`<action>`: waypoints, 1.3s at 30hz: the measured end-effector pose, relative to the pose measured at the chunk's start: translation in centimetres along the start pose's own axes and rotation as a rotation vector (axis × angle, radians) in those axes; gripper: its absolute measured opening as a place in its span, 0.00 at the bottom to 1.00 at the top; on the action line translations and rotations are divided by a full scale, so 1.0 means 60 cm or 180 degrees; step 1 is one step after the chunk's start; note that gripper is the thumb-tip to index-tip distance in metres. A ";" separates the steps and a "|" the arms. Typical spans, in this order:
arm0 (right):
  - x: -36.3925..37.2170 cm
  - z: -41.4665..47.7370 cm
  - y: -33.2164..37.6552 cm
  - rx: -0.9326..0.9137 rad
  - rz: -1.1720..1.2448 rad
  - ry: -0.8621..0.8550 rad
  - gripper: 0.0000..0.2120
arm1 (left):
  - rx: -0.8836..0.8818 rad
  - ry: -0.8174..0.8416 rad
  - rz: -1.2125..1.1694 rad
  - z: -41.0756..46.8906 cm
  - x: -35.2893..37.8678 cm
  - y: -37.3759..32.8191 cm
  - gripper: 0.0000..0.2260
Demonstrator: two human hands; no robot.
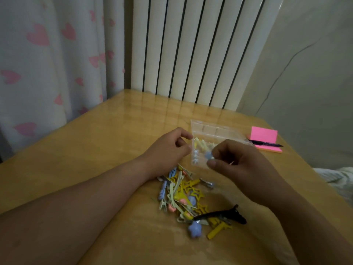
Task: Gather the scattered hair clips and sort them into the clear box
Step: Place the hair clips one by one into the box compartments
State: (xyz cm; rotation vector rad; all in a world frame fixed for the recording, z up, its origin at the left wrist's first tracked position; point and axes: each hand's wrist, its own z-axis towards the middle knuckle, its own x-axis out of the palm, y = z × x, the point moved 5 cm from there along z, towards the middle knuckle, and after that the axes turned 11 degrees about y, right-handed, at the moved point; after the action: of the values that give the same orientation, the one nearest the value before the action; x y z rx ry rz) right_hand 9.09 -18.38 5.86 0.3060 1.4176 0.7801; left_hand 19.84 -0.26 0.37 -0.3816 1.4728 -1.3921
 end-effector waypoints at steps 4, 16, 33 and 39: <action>-0.047 0.018 -0.028 0.0467 0.0445 -0.0712 0.05 | 0.0092 0.0104 0.0041 0.003 0.001 0.000 0.11; -0.002 0.113 -0.062 0.1249 -0.0202 -0.0082 0.09 | 0.0066 0.0137 0.0310 -0.005 0.007 -0.008 0.08; 0.015 0.118 -0.072 0.1063 -0.0519 -0.0163 0.12 | 0.0080 0.0160 0.0363 -0.003 0.009 -0.008 0.07; -0.024 0.090 0.007 0.0346 -0.0547 0.0033 0.10 | 0.0061 0.0153 0.0364 -0.004 0.007 -0.009 0.07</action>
State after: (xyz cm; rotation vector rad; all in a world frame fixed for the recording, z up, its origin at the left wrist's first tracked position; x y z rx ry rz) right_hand 14.20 -17.64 8.12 0.2600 1.4777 0.5663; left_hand 19.23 -0.63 0.62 -0.2493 1.4959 -1.3315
